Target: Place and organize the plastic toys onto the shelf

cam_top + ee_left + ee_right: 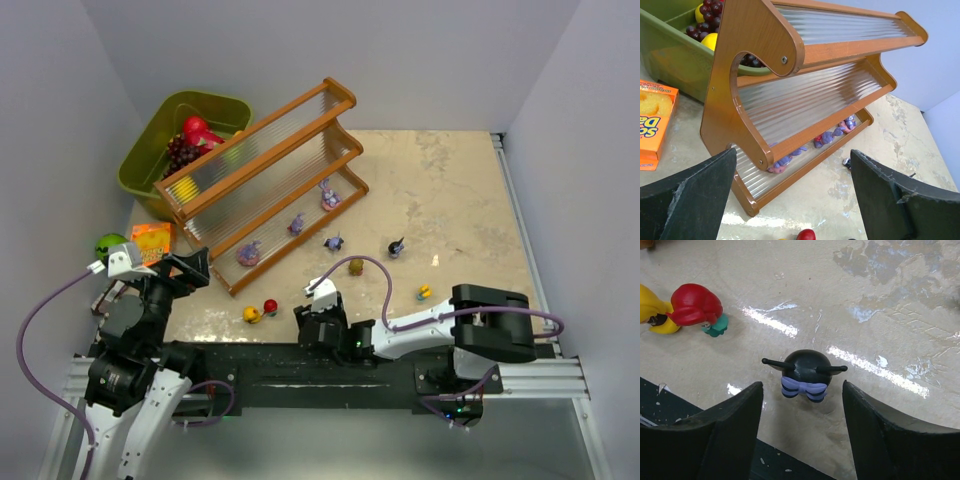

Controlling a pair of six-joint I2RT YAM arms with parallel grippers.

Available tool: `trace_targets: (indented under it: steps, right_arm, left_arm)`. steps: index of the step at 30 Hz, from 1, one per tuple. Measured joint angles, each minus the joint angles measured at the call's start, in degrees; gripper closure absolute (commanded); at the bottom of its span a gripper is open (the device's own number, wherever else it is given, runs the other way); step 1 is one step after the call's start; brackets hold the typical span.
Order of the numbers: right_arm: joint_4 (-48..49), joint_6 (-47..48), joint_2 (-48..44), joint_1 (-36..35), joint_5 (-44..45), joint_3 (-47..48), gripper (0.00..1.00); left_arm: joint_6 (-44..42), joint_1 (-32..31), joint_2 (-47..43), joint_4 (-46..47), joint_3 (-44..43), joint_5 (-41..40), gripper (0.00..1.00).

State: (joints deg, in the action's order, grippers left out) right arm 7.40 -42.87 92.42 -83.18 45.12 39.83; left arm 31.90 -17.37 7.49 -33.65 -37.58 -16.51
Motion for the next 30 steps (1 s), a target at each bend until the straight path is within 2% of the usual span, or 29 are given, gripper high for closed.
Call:
trace_targets:
  steps: [17, 24, 30]
  right_arm:
    - [3.0, 0.0, 3.6, 2.0, 1.9, 0.7, 0.48]
    - [3.8, 0.3, 4.5, 2.3, 2.0, 1.0, 0.67]
    - [3.3, 1.3, 3.1, 2.3, 2.0, 1.1, 0.75]
  left_arm:
    - [0.0, 0.0, 0.0, 0.0, 0.0, 0.0, 0.00]
    - [0.0, 0.0, 0.0, 0.0, 0.0, 0.0, 0.01]
    - [0.0, 0.0, 0.0, 0.0, 0.0, -0.1, 0.00]
